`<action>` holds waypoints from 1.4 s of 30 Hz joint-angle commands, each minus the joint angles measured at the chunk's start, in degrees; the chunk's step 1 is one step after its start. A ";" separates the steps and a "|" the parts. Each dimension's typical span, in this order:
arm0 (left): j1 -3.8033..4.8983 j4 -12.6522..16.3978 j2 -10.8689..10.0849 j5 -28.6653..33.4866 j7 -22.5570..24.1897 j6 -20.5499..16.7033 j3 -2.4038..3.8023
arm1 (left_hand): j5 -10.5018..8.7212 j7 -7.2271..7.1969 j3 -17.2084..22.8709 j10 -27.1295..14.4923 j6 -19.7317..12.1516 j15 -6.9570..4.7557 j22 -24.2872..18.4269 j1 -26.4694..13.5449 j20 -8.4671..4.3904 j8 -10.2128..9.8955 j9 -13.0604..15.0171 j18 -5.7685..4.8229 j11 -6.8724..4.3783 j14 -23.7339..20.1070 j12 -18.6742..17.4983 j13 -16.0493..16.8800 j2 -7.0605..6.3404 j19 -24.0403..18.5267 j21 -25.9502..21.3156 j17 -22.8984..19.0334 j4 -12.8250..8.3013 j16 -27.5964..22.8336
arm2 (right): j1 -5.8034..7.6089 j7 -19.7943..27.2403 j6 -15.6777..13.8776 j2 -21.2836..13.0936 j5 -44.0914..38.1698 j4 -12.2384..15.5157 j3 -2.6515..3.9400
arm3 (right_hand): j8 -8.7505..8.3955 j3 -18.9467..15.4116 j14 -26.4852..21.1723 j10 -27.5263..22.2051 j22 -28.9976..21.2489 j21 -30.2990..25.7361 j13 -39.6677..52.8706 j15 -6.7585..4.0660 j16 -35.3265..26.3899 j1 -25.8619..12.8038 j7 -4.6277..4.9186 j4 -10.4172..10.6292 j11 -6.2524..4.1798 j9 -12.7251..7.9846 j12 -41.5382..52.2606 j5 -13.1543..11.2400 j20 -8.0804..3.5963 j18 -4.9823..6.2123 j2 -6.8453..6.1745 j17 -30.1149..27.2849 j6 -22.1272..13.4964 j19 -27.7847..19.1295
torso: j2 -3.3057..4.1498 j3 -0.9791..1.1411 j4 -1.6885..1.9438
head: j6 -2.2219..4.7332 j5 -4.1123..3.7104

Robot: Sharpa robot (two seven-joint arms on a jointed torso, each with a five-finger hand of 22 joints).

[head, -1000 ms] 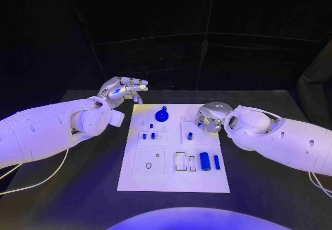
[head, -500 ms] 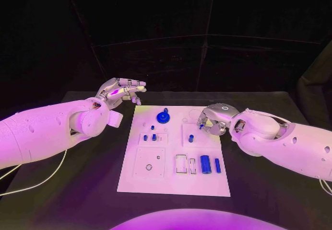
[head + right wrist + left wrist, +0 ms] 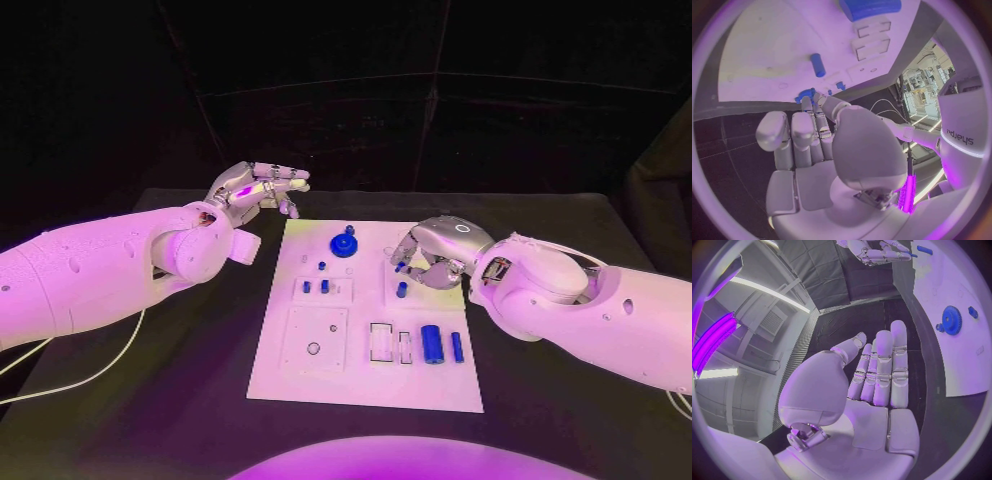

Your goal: Assemble the parts on the task board

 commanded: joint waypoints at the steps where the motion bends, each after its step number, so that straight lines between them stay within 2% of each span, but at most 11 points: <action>1: 0.10 0.07 0.20 0.31 0.30 0.62 0.04 | 0.22 0.19 -0.13 -0.31 -0.23 0.05 -0.05 -0.48 0.10 0.30 -0.06 1.12 0.00 -0.42 0.25 0.06 -0.01 -0.24 -0.11 -0.05 0.30 -0.13 | 0.08 1.84 -2.01 1.13 1.98 1.00 0.04 | -0.16 0.31 1.44 0.43 0.05 0.18 0.01 -0.33 0.11 -0.36 0.15 0.07 0.12 0.00 -0.19 0.36 0.01 -0.62 -0.03 0.07 0.38 0.56 | 0.08 -0.04 0.01 | -0.30 0.38; 8: 0.12 0.33 0.67 0.31 0.30 0.68 0.05 | 0.22 0.19 -0.13 -0.31 -0.23 0.05 -0.05 -0.48 0.10 0.30 -0.06 1.12 0.00 -0.42 0.25 0.06 -0.01 -0.24 -0.11 -0.05 0.30 -0.13 | -0.26 2.96 0.25 5.60 3.01 0.46 -0.11 | -0.29 0.56 1.38 0.36 0.18 0.32 0.00 -0.28 0.00 -0.49 0.24 -0.08 0.20 -0.03 -0.31 0.63 0.04 -0.64 -0.02 -0.17 0.28 0.57 | 0.10 -0.21 0.10 | -0.96 1.36; 12: 0.14 0.59 0.85 0.31 0.28 0.69 0.05 | 0.22 0.20 -0.12 -0.38 -0.28 0.06 -0.09 -0.45 0.12 0.34 -0.05 1.13 0.01 -0.47 0.33 0.08 0.01 -0.25 -0.18 -0.12 0.31 -0.13 | -1.60 3.34 1.68 7.57 3.21 -0.25 -0.18 | -0.40 0.72 1.35 0.23 0.28 0.41 -0.03 -0.23 0.02 -0.60 0.32 -0.17 0.27 -0.07 -0.43 0.79 0.07 -0.65 0.02 -0.20 0.16 0.57 | 0.13 -0.21 0.09 | -1.18 1.66; 15: 0.15 0.92 1.01 0.31 0.25 0.72 0.05 | 0.22 0.20 -0.12 -0.38 -0.28 0.06 -0.09 -0.45 0.12 0.34 -0.05 1.13 0.01 -0.47 0.33 0.08 0.01 -0.25 -0.18 -0.12 0.31 -0.13 | -3.02 3.58 2.95 9.25 3.28 -1.21 -0.23 | -0.42 0.77 1.36 0.21 0.31 0.44 -0.03 -0.22 0.06 -0.61 0.34 -0.20 0.28 -0.08 -0.45 0.84 0.08 -0.66 0.05 -0.17 0.14 0.58 | 0.16 -0.10 0.03 | -1.40 2.18; 18: 0.16 1.17 1.14 0.31 0.21 0.74 0.06 | 0.22 0.20 -0.12 -0.38 -0.28 0.06 -0.09 -0.45 0.12 0.34 -0.05 1.13 0.01 -0.47 0.33 0.08 0.01 -0.25 -0.18 -0.12 0.31 -0.13 | -3.94 3.81 3.84 10.26 3.31 -2.02 -0.26 | -0.45 0.82 1.35 0.18 0.28 0.44 -0.03 -0.20 0.07 -0.63 0.36 -0.23 0.30 -0.09 -0.48 0.90 0.09 -0.65 0.08 -0.19 0.10 0.55 | 0.14 -0.12 0.18 | -1.65 2.15; 23: 0.18 1.39 1.29 0.31 0.17 0.79 0.06 | 0.22 0.20 -0.12 -0.38 -0.28 0.06 -0.09 -0.45 0.12 0.34 -0.05 1.13 0.01 -0.47 0.33 0.08 0.01 -0.25 -0.18 -0.12 0.31 -0.13 | -4.81 3.96 4.93 11.48 3.33 -3.18 -0.31 | -0.51 0.86 1.33 0.10 0.26 0.45 -0.04 -0.17 0.05 -0.73 0.41 -0.27 0.35 -0.11 -0.55 0.98 0.12 -0.64 0.07 -0.25 0.02 0.52 | 0.07 -0.05 0.06 | -1.90 2.32; 29: 0.19 1.32 1.49 0.31 0.16 0.84 0.06 | 0.22 0.23 -0.15 -0.49 -0.37 0.08 -0.15 -0.46 0.14 0.38 -0.05 1.14 0.03 -0.54 0.44 0.09 -0.01 -0.27 -0.26 -0.21 0.34 -0.13 | -5.26 3.86 5.35 12.33 2.93 -3.75 -0.35 | -0.53 0.88 1.32 0.06 0.24 0.45 -0.04 -0.15 0.03 -0.77 0.43 -0.29 0.37 -0.12 -0.58 1.03 0.13 -0.64 0.07 -0.29 -0.02 0.49 | 0.06 -0.02 0.03 | -2.11 2.21; 38: 0.18 1.08 1.79 0.31 0.19 0.84 0.06 | 0.22 0.23 -0.15 -0.49 -0.37 0.08 -0.15 -0.46 0.14 0.38 -0.05 1.14 0.03 -0.54 0.44 0.09 -0.01 -0.27 -0.26 -0.21 0.34 -0.13 | -5.77 3.33 5.98 13.33 1.97 -4.29 -0.47 | -0.54 0.88 1.32 0.05 0.27 0.47 -0.04 -0.15 0.06 -0.79 0.44 -0.30 0.38 -0.12 -0.59 1.04 0.13 -0.64 0.07 -0.26 -0.03 0.50 | 0.07 0.12 0.08 | -2.39 2.62; 42: 0.18 0.97 1.79 0.31 0.18 0.84 0.06 | 0.22 0.24 -0.16 -0.55 -0.41 0.09 -0.19 -0.46 0.16 0.41 -0.05 1.14 0.05 -0.57 0.50 0.09 0.01 -0.27 -0.31 -0.26 0.36 -0.12 | -5.95 3.10 6.30 13.63 1.53 -4.42 -0.81 | -0.57 0.89 1.33 0.03 0.36 0.52 -0.04 -0.13 0.14 -0.84 0.46 -0.32 0.40 -0.13 -0.61 1.07 0.15 -0.66 0.07 -0.18 -0.07 0.53 | 0.04 0.02 0.04 | -2.44 2.70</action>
